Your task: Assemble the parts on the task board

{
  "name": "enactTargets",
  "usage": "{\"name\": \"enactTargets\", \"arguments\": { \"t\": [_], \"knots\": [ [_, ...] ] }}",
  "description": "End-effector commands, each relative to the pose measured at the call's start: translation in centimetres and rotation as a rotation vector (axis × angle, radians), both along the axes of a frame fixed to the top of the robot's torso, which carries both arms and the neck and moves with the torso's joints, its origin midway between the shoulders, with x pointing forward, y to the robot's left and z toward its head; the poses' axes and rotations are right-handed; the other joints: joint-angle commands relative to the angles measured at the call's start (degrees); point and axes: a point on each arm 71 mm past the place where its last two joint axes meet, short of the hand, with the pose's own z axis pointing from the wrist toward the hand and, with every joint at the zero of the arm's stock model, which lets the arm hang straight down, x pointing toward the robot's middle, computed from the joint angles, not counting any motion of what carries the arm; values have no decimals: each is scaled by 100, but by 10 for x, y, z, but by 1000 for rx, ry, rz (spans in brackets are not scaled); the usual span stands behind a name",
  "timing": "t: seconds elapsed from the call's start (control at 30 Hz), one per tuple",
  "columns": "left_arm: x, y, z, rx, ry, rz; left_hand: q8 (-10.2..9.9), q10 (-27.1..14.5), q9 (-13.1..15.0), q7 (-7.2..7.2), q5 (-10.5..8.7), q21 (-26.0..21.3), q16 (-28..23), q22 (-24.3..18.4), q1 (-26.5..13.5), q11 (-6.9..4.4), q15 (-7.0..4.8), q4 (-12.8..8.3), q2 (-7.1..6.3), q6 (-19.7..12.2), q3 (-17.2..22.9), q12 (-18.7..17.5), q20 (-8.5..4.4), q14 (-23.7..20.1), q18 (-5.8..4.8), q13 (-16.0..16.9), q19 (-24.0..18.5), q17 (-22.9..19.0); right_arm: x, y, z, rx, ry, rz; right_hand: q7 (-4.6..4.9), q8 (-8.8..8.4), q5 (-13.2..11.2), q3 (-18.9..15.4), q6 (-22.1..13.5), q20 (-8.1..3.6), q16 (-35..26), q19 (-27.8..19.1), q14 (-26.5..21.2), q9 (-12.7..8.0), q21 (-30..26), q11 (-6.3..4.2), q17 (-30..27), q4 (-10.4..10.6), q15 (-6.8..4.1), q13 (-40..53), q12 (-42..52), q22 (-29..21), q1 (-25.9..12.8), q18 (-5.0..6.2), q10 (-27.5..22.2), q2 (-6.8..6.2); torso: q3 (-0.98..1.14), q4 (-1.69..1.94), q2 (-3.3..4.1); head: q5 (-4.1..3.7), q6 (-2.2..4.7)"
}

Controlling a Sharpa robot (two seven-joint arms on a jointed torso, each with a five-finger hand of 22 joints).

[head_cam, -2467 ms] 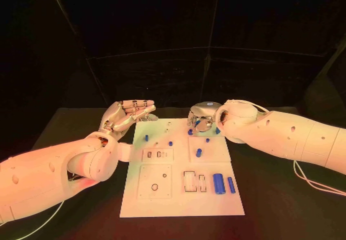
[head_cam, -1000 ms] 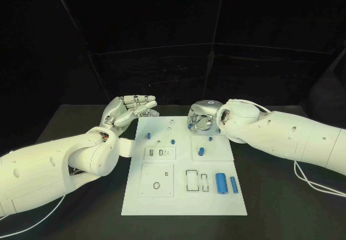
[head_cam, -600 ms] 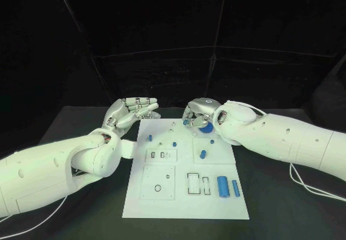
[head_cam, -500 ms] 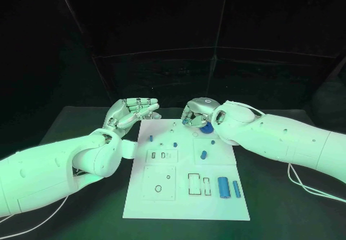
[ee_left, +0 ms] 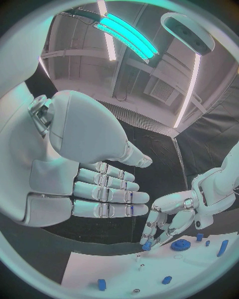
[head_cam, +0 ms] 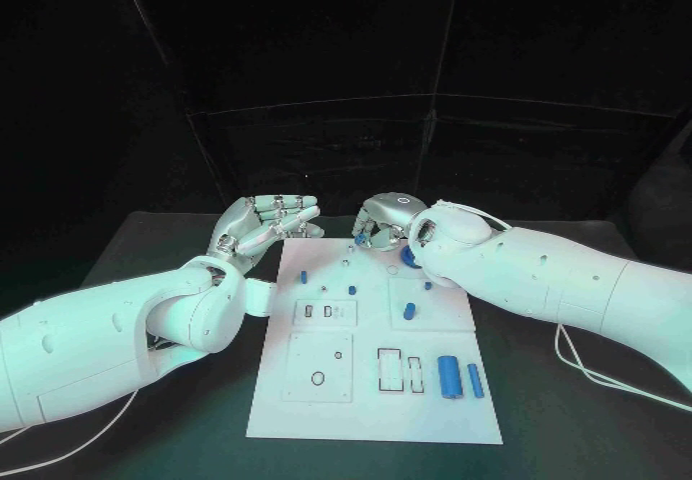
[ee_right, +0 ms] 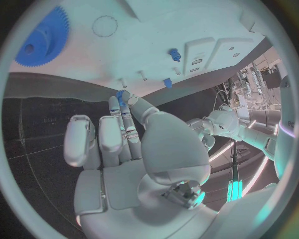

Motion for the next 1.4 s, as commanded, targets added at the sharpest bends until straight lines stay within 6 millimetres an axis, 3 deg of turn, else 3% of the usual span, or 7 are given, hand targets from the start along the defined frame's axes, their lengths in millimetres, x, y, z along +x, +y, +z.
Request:
{"name": "enactTargets", "arguments": {
  "t": [0.03,0.13,0.77,1.13,1.23,1.3,1.4],
  "knots": [
    [-1,-2,2,-4,-9,-15,-23,11,-7,22,-26,-37,-40,-9,6,29,16,-45,36,36,-10,-28,17,-7,28,-9,19,9,1,2,1,-7,8,3,-11,36,-18,33,57,-1,26,26,99,60,39,7,2,-5,-38,3,-1,8,-7,-49,19,-7,-10,17,39,-12,17],
    [-1,-2,3,-4,-11,-16,-23,11,-7,22,-26,-37,-40,-9,6,29,16,-45,36,36,-10,-28,17,-7,28,-9,19,9,3,5,-1,-15,17,3,-10,32,-26,39,56,0,28,27,99,59,41,8,2,0,-37,3,-6,11,-12,-49,17,-13,-16,30,55,-19,24],
    [0,-2,5,-4,-15,-16,-23,11,-7,22,-26,-37,-40,-9,6,29,16,-45,36,36,-10,-28,17,-7,28,-9,19,9,7,14,-5,-50,51,-1,-1,-6,-102,86,38,9,36,20,90,49,50,20,-26,45,-26,-6,-49,20,-61,-50,-7,-60,-13,14,49,30,-13],
    [0,-2,5,-4,-14,-16,-30,10,-8,23,-28,-40,-48,-12,6,30,16,-56,36,35,-13,-37,18,-5,28,-9,21,15,8,17,-6,-57,58,-5,57,-102,-136,153,-110,50,38,-28,66,5,40,79,-89,115,24,-51,-121,-12,-145,-42,-174,-216,-12,20,53,25,-23],
    [1,-2,5,-3,-14,-15,-30,10,-8,23,-28,-40,-48,-12,6,30,16,-56,36,35,-13,-37,18,-5,28,-9,21,15,9,16,-5,-52,50,-8,154,-127,-142,136,-492,114,-70,-196,1,-55,-57,175,-302,176,115,-116,-132,-224,-258,1,-537,-396,-17,14,52,31,-21],
    [1,-2,5,-3,-14,-15,-30,10,-8,23,-28,-40,-48,-12,6,30,16,-56,36,35,-13,-37,18,-5,28,-9,21,15,9,16,-5,-47,44,-10,152,-121,-141,82,-903,159,-251,-446,-87,-66,-216,235,-613,195,149,-129,-133,-558,-296,73,-870,-529,-17,12,50,33,-23],
    [1,-1,6,-3,-14,-14,-30,10,-8,23,-28,-40,-48,-12,6,30,16,-56,36,35,-13,-37,18,-5,28,-9,21,15,9,16,-4,-43,39,-10,186,-118,-149,-22,-1164,200,-363,-587,-132,-48,-326,269,-798,240,180,-113,-104,-752,-267,116,-1115,-602,-15,15,54,42,-24]
  ]
}}
